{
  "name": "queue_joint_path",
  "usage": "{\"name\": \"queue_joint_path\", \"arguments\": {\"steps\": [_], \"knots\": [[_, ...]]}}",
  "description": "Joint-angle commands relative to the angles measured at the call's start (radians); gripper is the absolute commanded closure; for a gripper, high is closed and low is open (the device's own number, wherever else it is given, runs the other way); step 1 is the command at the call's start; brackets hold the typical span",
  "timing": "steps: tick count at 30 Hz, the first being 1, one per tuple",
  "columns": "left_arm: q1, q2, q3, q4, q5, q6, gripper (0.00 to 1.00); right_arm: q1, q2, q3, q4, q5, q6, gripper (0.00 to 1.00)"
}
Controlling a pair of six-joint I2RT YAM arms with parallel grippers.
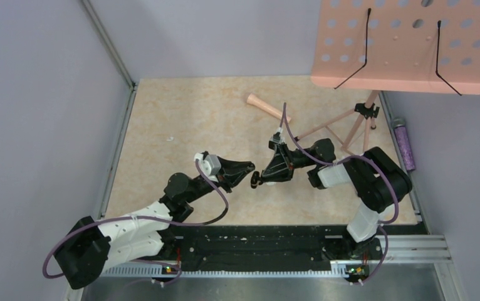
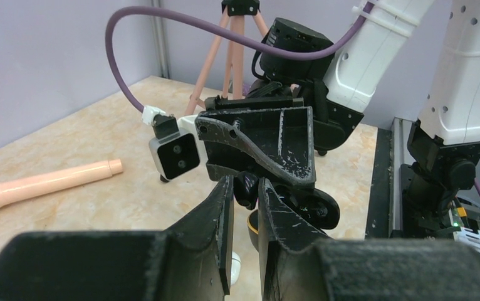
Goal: Insert the wireless bluetooth earbuds into the charging case
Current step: Insert the right earbud into the left side groove of the charging case.
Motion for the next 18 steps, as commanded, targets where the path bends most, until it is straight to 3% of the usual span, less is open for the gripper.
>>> {"name": "queue_joint_path", "arguments": {"steps": [1,18], "knots": [[-0.002,0.022,0.017,0.063,0.042,-0.019,1.00,0.004,-0.040,0.011,0.217,0.008,-0.024,1.00],[-0.003,0.084,0.025,0.105,0.062,-0.034,1.00,0.004,-0.037,0.018,0.218,0.007,-0.022,1.00]]}}
